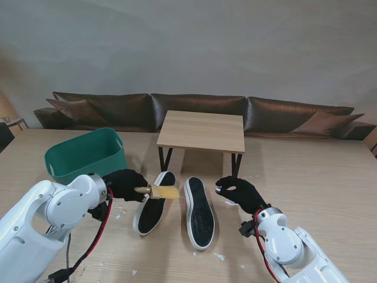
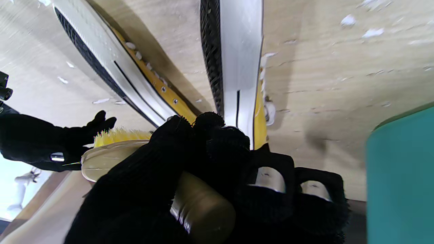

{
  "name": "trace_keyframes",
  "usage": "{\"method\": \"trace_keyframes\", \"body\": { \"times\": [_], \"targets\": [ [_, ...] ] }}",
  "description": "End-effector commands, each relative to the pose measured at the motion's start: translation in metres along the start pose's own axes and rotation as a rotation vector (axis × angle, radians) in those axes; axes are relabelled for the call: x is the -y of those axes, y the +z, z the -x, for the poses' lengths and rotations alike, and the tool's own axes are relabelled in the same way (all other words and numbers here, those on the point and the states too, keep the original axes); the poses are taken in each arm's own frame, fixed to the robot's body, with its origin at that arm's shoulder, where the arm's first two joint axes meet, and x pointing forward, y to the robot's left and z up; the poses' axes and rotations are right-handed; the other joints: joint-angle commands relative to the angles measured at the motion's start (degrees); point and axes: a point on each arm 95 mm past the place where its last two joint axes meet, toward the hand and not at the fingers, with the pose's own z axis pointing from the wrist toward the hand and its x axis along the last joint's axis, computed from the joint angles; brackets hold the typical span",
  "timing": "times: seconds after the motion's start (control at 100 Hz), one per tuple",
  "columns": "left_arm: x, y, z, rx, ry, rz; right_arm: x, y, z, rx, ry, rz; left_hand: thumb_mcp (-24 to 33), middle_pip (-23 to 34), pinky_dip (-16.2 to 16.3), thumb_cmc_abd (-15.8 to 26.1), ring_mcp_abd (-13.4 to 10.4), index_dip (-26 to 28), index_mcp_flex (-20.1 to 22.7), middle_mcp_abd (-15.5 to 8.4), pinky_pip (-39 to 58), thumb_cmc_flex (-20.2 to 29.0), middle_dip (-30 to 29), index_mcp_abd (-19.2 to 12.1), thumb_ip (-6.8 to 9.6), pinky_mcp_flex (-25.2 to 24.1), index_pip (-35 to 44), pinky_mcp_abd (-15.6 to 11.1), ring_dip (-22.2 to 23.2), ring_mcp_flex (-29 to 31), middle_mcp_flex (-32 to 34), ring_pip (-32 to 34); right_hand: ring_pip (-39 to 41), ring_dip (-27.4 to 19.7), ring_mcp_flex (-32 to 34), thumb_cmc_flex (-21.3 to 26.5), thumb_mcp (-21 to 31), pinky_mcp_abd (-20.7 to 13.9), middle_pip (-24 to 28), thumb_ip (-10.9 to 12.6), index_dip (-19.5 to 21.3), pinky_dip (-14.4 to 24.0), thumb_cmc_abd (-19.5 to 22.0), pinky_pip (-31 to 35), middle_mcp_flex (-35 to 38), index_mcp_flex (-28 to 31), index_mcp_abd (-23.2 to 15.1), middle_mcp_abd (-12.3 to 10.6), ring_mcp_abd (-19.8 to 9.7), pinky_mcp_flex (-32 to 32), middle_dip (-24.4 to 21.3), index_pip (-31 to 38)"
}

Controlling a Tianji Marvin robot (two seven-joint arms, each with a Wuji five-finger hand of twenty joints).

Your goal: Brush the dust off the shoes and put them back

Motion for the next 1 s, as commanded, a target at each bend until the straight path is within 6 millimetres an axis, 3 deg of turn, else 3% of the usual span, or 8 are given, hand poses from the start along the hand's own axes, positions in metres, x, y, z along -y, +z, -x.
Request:
{"method": "trace_keyframes", "body": {
  "times": [0.0, 0.47, 0.99],
  "targets": [
    [0.007, 0.007, -0.003, -0.025, -0.001, -0.010, 0.001, 0.002, -0.003, -0.004, 0.006, 0.002, 0.8, 0.5, 0.3, 3.2, 2.2, -0.2, 0.2, 1.9, 3.5, 3.7, 0.9, 0.1, 2.39, -0.5, 0.5, -1.4, -0.1, 3.1, 3.6, 2.2, 0.3, 0.5, 0.9, -0.1, 0.3, -0.2, 0.6, 1.6, -0.7, 0.5, 1.2, 1.3, 0.0, -0.8, 0.0, 0.6, 0.1, -7.3, -0.6, 0.5],
    [0.013, 0.069, -0.012, -0.136, -0.043, -0.070, -0.007, 0.016, -0.003, 0.015, -0.002, 0.079, 1.0, 0.5, 0.3, 3.0, 2.5, -0.3, 0.4, 2.1, 3.6, 3.7, 0.8, 0.4, 2.43, -0.2, 0.3, -0.9, 0.0, 3.1, 3.6, 2.2, 0.4, 0.5, 1.1, 0.0, 0.7, 0.0, 0.7, 1.6, -0.8, 0.5, 1.0, 1.3, 0.4, -0.5, 0.3, 0.9, 0.3, -7.3, -0.6, 0.6],
    [0.005, 0.094, -0.020, -0.160, -0.010, -0.010, -0.008, 0.021, 0.000, 0.027, -0.010, 0.099, 1.0, 0.5, 0.4, 3.1, 2.3, -0.2, 0.3, 2.1, 3.5, 3.6, 0.7, 0.4, 2.42, -0.2, 0.2, -0.8, 0.0, 3.1, 3.6, 2.3, 0.3, 0.5, 1.1, -0.1, 1.1, 0.0, 0.7, 1.5, -0.8, 0.4, 0.9, 1.3, 0.6, -0.3, 0.6, 1.0, 0.4, -7.3, -0.6, 0.7]
  ]
}}
